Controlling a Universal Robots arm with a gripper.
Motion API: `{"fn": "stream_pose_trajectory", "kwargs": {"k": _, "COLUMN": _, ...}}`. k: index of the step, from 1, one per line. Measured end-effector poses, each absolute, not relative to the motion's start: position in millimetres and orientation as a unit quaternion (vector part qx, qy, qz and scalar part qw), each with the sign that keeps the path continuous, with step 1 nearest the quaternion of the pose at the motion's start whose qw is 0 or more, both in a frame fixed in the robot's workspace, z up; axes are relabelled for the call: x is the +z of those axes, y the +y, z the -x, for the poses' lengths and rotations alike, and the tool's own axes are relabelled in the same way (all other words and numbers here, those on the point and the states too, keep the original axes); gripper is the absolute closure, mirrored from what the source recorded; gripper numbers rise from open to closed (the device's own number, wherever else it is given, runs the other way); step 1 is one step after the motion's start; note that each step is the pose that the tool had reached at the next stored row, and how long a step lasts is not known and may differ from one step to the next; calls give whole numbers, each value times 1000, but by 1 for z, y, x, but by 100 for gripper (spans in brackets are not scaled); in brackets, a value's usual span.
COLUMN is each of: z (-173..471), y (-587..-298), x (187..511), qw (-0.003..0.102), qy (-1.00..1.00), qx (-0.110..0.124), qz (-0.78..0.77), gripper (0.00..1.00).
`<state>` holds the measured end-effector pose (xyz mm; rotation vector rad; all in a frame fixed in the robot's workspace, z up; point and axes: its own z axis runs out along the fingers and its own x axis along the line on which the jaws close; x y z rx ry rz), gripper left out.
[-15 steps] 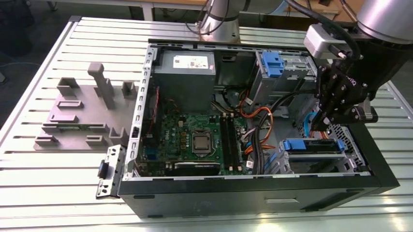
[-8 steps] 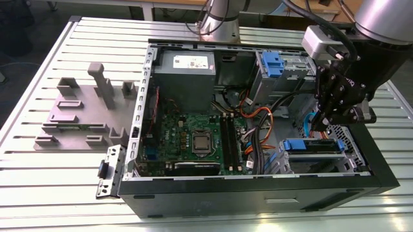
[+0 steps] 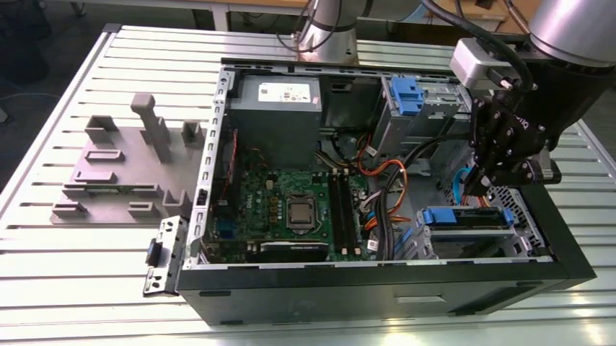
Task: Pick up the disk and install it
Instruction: 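Insert the second disk wire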
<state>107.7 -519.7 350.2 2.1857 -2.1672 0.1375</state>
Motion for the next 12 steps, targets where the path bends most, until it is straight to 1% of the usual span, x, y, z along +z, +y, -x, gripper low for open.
{"fn": "stream_pose_trajectory", "kwargs": {"k": 12, "z": -101, "y": -523, "x": 350, "qw": 30, "qy": -701, "qx": 45, "qz": -711, "gripper": 84}}
